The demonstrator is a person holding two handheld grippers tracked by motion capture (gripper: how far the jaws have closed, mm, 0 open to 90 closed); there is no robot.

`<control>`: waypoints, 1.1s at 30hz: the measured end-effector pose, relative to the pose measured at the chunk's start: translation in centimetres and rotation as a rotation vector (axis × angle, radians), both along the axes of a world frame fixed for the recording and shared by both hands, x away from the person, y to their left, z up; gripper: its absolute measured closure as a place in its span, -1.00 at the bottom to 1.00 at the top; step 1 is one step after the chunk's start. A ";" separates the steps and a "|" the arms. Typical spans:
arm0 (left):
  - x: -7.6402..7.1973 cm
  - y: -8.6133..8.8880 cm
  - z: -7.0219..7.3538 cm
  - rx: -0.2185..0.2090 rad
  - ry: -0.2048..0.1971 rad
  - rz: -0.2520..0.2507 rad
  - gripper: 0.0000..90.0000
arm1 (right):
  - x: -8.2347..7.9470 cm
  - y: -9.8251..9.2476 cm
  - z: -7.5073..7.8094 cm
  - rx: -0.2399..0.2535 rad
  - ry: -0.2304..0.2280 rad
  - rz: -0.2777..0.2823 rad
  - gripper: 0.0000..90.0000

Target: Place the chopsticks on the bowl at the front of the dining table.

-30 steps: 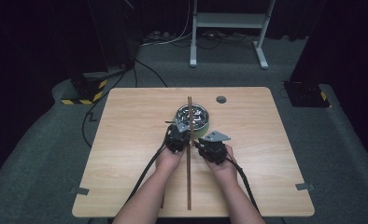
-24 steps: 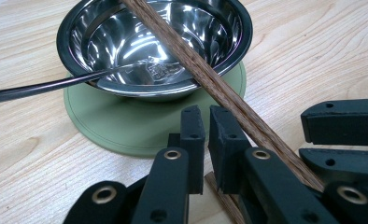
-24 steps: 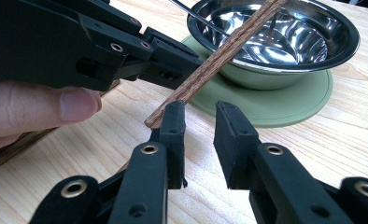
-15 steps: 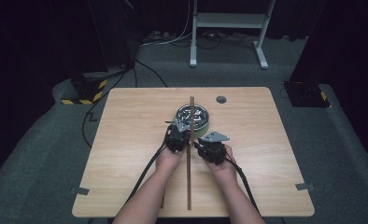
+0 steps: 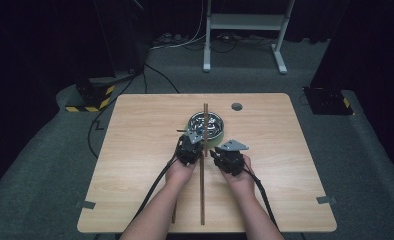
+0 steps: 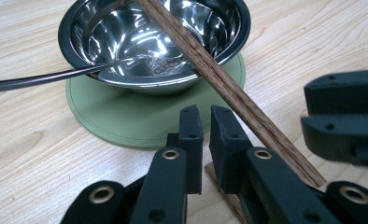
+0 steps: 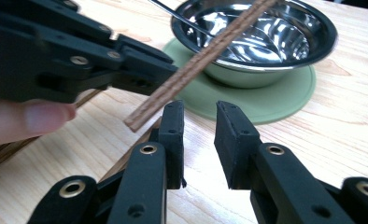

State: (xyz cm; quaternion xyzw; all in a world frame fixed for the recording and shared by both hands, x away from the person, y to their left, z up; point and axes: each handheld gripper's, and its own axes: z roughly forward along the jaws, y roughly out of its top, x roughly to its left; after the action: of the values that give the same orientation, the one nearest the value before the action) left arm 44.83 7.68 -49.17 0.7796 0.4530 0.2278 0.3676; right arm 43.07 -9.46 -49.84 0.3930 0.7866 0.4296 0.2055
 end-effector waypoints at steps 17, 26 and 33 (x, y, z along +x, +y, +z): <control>-0.5 0.7 0.0 0.011 -0.010 0.005 0.80 | 0.1 -0.3 0.0 0.006 0.009 -0.013 0.59; -1.7 4.2 0.4 0.001 -0.024 0.050 0.63 | 0.3 -0.8 -0.1 0.026 0.017 -0.036 0.56; -4.0 9.3 0.2 -0.013 -0.020 0.125 0.36 | 0.6 -1.1 -0.4 0.017 0.027 -0.054 0.49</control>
State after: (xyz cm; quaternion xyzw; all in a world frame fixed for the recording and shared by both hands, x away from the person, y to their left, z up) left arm 40.79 17.00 -48.93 0.7450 0.4985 0.2552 0.3624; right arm 43.69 -10.58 -50.28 0.4215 0.7747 0.4254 0.2030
